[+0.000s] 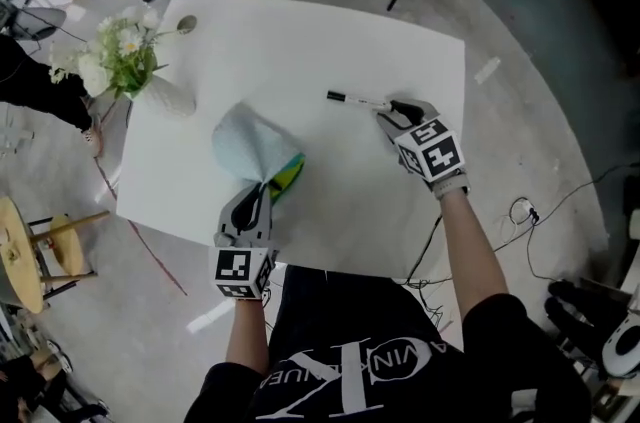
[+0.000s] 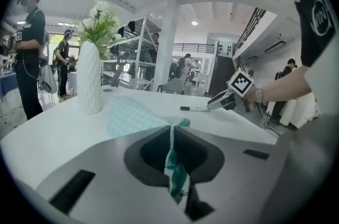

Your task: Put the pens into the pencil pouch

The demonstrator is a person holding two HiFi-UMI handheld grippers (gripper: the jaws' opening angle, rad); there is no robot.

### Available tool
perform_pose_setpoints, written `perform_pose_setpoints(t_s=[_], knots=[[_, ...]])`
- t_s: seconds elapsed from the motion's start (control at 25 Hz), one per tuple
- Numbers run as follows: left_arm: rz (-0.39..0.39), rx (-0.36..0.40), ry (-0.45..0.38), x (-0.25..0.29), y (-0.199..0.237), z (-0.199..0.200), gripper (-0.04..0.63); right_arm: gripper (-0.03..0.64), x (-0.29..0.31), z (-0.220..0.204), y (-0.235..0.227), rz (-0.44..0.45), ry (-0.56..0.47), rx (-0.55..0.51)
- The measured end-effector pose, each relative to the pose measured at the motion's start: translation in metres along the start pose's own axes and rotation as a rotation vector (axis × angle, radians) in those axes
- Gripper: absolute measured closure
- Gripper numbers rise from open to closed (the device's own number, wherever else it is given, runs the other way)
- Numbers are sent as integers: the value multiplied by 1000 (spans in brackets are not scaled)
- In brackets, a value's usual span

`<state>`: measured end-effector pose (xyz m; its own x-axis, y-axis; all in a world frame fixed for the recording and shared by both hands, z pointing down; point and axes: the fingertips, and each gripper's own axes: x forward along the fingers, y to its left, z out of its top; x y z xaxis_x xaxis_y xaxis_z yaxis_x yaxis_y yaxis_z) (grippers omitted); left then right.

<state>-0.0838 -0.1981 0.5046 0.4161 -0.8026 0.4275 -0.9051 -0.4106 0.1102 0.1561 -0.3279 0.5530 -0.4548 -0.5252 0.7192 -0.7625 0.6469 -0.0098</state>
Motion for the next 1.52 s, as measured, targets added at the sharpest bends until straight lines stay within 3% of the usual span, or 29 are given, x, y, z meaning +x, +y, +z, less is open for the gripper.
perform_pose_setpoints(t_s=[0.24, 0.56, 0.76, 1.0, 1.2, 1.32, 1.52], knots=[[36, -1, 4, -1, -2, -1, 571, 464, 21, -2, -4, 46, 60, -67], [47, -9, 8, -1, -2, -3, 571, 535, 21, -13, 16, 177, 104, -70], [39, -32, 5, 3, -2, -4, 571, 538, 2, -10, 42, 237, 32, 27], [34, -68, 3, 9, 5, -3, 571, 538, -36, 3, 108, 436, -51, 114], [15, -71, -4, 13, 10, 3, 571, 538, -60, -14, 161, 566, 13, 84], [-4, -64, -5, 16, 8, 5, 571, 538, -54, -29, 179, 589, 77, 80], [-39, -38, -1, 16, 7, 9, 571, 538, -32, -26, 192, 542, 135, 116]])
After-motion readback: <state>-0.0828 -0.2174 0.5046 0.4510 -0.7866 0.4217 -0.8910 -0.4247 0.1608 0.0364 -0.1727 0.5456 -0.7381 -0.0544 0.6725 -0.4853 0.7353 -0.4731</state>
